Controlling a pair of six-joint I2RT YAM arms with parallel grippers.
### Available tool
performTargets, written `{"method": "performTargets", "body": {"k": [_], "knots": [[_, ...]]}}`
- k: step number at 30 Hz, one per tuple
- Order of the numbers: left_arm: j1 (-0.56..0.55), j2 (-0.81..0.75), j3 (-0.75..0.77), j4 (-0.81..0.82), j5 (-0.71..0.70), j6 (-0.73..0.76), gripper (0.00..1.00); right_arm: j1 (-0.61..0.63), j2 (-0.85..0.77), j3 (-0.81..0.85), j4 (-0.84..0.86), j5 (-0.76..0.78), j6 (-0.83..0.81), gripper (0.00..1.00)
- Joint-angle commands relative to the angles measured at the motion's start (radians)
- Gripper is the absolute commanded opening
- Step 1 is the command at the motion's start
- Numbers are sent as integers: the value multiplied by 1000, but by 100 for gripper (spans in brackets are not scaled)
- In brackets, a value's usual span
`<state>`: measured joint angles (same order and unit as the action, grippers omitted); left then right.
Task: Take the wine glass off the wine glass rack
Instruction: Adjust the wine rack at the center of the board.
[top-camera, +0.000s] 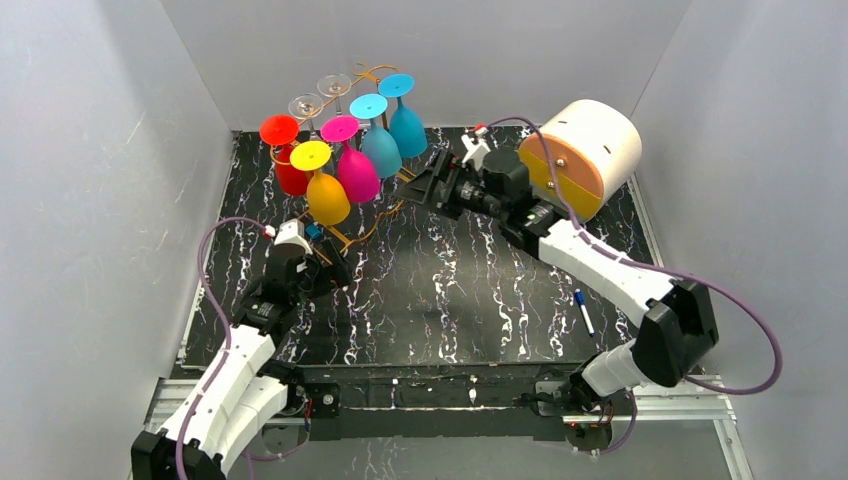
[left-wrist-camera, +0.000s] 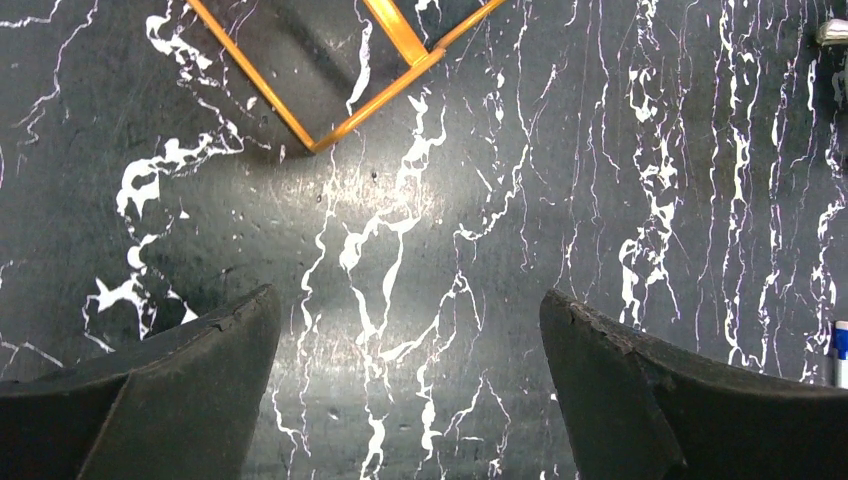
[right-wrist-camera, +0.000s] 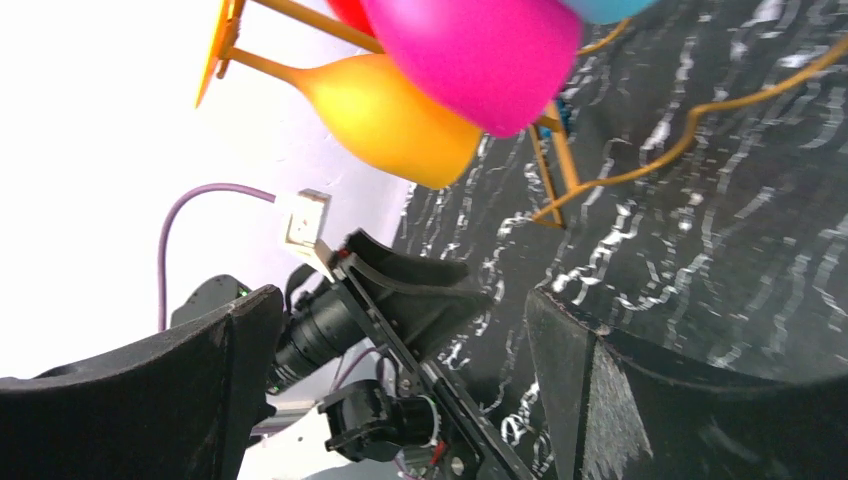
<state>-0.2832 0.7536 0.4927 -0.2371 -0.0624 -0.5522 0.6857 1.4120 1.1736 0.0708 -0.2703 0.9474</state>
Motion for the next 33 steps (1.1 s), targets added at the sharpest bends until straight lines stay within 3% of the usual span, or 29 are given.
{"method": "performTargets", "body": {"k": [1, 8, 10, 13, 18, 24, 33], "knots": [[2, -57, 47, -123, -34, -72, 98, 49, 84, 73, 152, 47, 65, 99], [2, -180, 87, -272, -165, -154, 98, 54, 110, -256, 425, 163, 258, 98], [2, -213, 95, -291, -187, -175, 98, 54, 173, -274, 458, 139, 276, 98], [2, -245, 109, -301, -221, -193, 98, 58, 315, -186, 454, 55, 252, 99], [2, -227, 192, -340, -244, -102, 98, 72, 519, -116, 567, 162, 282, 99], [3, -210, 264, -371, -229, -28, 98, 74, 784, 123, 586, 167, 342, 99], [2, -205, 302, -353, -166, 25, 98, 67, 998, 316, 669, 388, 462, 94]]}}
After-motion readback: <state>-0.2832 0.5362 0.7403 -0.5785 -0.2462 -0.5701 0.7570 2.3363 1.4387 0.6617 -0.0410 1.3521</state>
